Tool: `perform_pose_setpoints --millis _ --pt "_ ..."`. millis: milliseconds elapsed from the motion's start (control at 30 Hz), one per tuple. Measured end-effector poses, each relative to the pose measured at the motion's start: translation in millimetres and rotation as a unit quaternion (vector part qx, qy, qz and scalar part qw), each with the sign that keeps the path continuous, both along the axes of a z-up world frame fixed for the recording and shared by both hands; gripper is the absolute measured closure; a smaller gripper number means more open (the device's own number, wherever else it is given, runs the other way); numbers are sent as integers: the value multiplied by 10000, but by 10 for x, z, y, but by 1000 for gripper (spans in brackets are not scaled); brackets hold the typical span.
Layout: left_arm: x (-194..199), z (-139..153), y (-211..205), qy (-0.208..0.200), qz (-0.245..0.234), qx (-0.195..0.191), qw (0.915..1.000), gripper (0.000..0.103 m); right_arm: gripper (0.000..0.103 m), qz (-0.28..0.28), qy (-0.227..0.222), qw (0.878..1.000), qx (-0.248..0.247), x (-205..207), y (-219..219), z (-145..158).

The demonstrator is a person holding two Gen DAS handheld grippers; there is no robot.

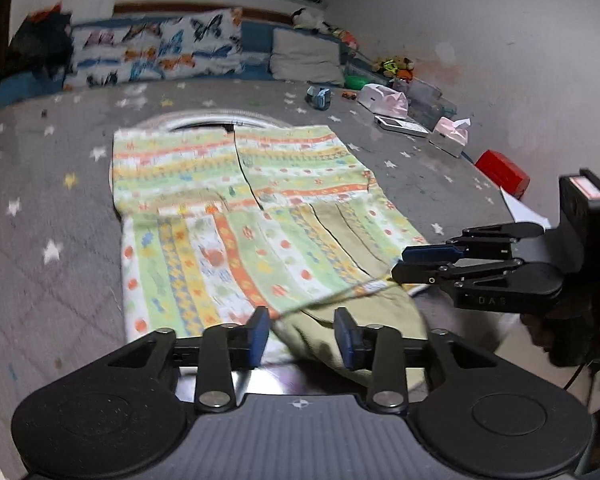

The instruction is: Fold clothes

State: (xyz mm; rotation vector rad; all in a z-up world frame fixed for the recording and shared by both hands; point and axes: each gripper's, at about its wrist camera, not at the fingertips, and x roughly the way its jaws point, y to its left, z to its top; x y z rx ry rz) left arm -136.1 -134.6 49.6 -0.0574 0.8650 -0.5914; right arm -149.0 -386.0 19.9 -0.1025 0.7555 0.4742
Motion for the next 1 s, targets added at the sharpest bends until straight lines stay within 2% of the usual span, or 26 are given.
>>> perform_pose_setpoints --millis 67,167,200,333,433,467,500,600,767,1000 --pt "-15 -24 -19 229 69 -92 9997 63 77 40 -41 10000 -76 -70 -38 30" --pt "-32 -81 -50 538 156 -190 9982 57 74 117 -101 9994 -309 -193 -77 48" --pt "-31 -115 -60 619 190 -181 9977 56 70 155 -123 9990 -391 -236 -88 46" --pt "0 -197 -75 919 242 -293 9950 56 68 388 -252 9961 -751 -410 -92 36" --pt "26 -233 -83 1088 243 -397 9930 61 63 584 -339 9932 -944 -497 -52 10" --pt "36 -241 -84 1139 229 -442 9922 67 61 656 -369 9922 -996 -522 -31 1" --pt "46 -249 -84 1191 214 -490 9914 79 59 733 -418 9909 -1045 -547 -5 -9" --pt "74 -200 -86 1187 163 -646 9907 88 49 1007 -628 9858 -1185 -604 77 -34" --pt "260 12 -4 1173 241 -1180 9858 89 42 1404 -929 9769 -1315 -622 187 -66" --pt "614 115 55 1374 334 -1660 9759 89 43 1494 -1290 9746 -1056 -435 314 -42"
